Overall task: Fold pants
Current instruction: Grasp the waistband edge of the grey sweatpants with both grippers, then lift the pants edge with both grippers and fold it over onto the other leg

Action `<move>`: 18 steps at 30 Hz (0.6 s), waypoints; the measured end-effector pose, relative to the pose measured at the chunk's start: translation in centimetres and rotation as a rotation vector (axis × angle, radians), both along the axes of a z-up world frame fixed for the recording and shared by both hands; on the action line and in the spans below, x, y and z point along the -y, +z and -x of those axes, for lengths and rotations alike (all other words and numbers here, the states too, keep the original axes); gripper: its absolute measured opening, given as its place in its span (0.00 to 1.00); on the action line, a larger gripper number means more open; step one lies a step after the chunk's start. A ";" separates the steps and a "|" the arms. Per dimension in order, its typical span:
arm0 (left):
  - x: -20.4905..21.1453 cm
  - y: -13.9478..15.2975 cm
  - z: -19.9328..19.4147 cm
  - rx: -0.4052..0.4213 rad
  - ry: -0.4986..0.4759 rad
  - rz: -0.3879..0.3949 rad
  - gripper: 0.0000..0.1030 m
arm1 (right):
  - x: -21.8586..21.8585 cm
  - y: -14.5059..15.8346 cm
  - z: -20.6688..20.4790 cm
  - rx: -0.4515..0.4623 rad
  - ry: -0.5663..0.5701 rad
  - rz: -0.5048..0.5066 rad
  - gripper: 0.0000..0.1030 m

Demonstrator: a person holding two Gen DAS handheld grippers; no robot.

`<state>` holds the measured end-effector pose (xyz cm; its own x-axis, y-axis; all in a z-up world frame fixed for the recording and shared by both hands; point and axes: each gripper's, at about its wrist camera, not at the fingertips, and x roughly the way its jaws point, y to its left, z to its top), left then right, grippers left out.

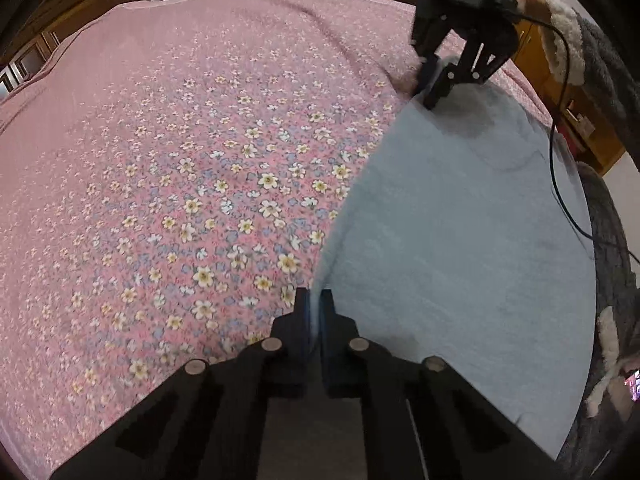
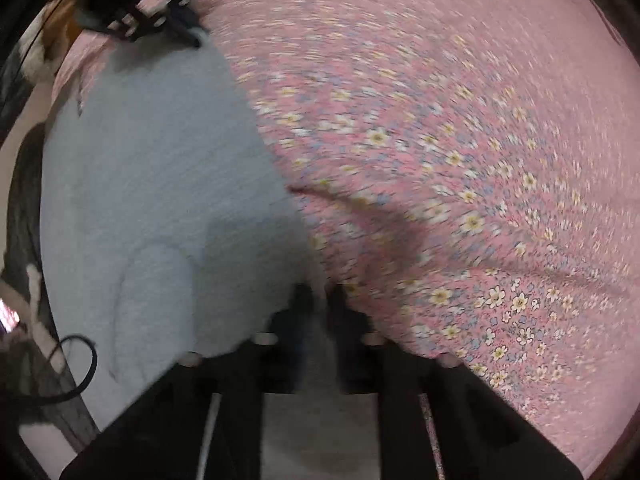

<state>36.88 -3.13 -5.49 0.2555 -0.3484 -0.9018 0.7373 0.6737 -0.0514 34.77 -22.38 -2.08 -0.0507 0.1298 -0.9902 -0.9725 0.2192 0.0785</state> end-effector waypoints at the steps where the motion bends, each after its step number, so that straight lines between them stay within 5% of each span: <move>1: -0.1 0.6 0.5 0.029 0.005 0.000 0.04 | 0.0 0.3 0.5 0.016 0.007 0.010 0.04; 9: 0.7 4.7 6.3 0.275 -0.015 -0.106 0.03 | 1.0 3.2 7.3 0.294 0.020 0.012 0.04; 14: 1.8 6.2 12.7 0.485 0.044 -0.177 0.03 | 2.6 4.9 16.2 0.626 0.094 -0.029 0.04; 18: 2.4 6.4 16.7 0.537 0.127 -0.184 0.02 | 3.6 5.3 23.7 0.811 0.073 -0.117 0.03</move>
<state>20.17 -5.55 0.94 0.7231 -0.1353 -0.6773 0.5409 0.7208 0.4335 11.04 -26.02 3.19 0.6624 0.2585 -0.7031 -0.7484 0.1875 -0.6362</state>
